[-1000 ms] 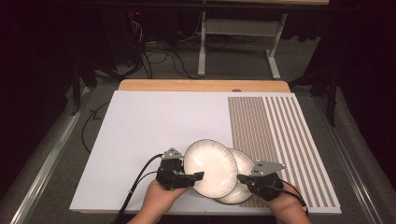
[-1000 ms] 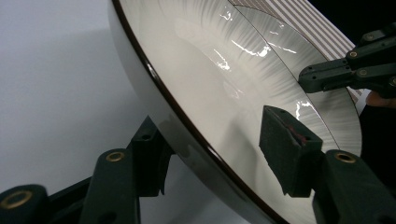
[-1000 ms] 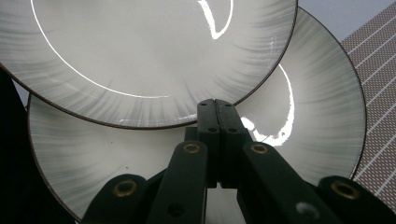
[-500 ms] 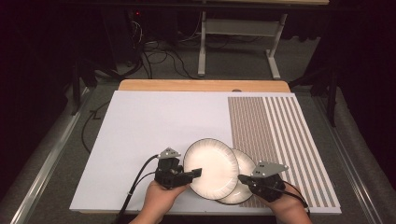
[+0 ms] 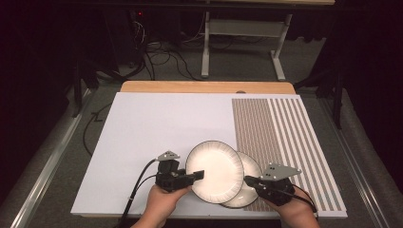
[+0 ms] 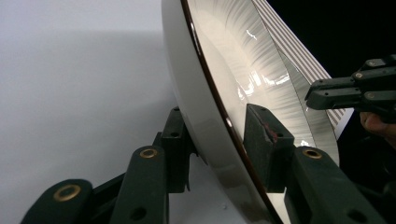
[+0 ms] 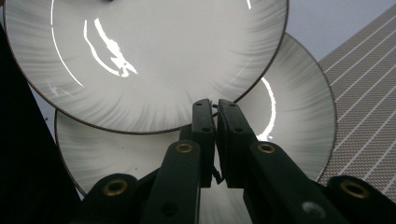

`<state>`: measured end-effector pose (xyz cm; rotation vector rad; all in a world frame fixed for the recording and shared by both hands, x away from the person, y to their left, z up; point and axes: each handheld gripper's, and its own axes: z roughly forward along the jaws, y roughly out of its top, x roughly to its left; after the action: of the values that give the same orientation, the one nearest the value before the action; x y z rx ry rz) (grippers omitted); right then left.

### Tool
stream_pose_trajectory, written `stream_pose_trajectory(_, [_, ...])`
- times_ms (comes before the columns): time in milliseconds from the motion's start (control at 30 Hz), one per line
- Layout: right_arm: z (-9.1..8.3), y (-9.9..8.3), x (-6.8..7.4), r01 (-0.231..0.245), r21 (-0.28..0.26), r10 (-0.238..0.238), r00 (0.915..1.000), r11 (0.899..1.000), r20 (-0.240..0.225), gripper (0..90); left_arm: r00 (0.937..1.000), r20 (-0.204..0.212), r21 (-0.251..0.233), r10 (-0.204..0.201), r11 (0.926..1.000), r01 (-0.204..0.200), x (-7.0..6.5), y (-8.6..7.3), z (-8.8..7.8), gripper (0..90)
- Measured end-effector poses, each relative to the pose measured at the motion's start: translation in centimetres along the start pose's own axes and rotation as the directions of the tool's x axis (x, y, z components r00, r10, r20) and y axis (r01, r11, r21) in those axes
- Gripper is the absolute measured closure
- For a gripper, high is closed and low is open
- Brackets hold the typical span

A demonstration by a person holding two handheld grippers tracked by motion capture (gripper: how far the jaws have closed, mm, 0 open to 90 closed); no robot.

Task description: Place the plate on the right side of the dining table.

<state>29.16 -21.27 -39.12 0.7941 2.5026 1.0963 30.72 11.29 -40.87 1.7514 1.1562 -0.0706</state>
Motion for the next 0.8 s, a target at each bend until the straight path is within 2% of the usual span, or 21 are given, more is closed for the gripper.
stream_pose_trajectory(167, [-1.0, 0.0, -0.6, -0.02, -0.047, 0.021, 0.9992, 0.999, 0.033, 83.5, 0.9999, 0.01, -0.013, -0.008, 0.9999, 0.008, 0.0, -0.1, -0.1, 63.2])
stream_pose_trajectory(400, [-2.3, -0.3, -2.0, -0.081, -0.113, 0.09, 0.9928, 0.99, 0.079, 76.8, 0.9998, 0.02, -0.03, -0.005, 0.9995, 0.005, 0.0, 0.0, -0.3, 65.7])
stream_pose_trajectory(800, [-2.8, -0.7, -2.7, -0.091, -0.153, 0.112, 0.9843, 0.984, 0.136, 64.8, 0.9994, 0.032, -0.089, 0.016, 0.996, -0.013, -0.2, 0.2, -1.0, 70.6])
